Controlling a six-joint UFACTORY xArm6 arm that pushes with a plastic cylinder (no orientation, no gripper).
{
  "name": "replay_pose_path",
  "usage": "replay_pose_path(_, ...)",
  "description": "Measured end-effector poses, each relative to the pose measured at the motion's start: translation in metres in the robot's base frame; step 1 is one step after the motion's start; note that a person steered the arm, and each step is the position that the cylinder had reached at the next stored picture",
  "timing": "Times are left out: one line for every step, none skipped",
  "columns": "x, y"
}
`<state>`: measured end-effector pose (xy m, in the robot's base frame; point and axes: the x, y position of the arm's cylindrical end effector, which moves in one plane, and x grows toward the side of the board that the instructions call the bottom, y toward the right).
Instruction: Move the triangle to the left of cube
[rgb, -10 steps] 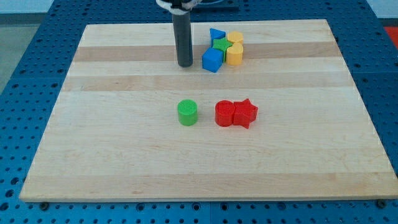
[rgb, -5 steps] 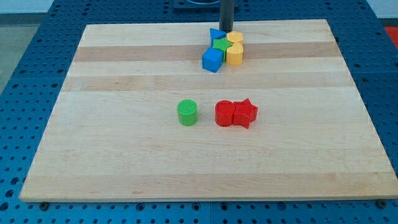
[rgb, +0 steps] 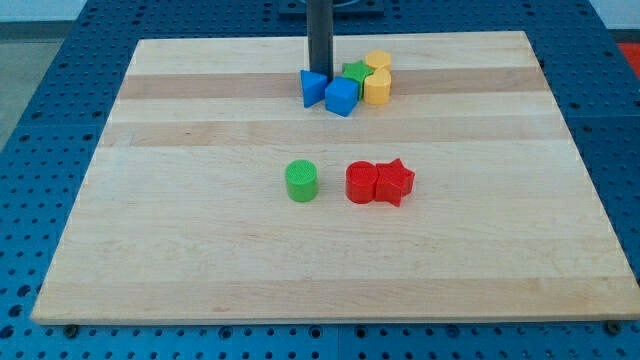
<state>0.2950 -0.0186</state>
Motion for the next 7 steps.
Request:
replay_pose_path(0.006, 0.000)
replay_pose_path(-0.021, -0.007)
replay_pose_path(-0.028, -0.040)
replay_pose_path(-0.027, -0.065)
replay_pose_path(-0.023, -0.078)
replay_pose_path(-0.023, -0.067)
replay_pose_path(-0.023, -0.038)
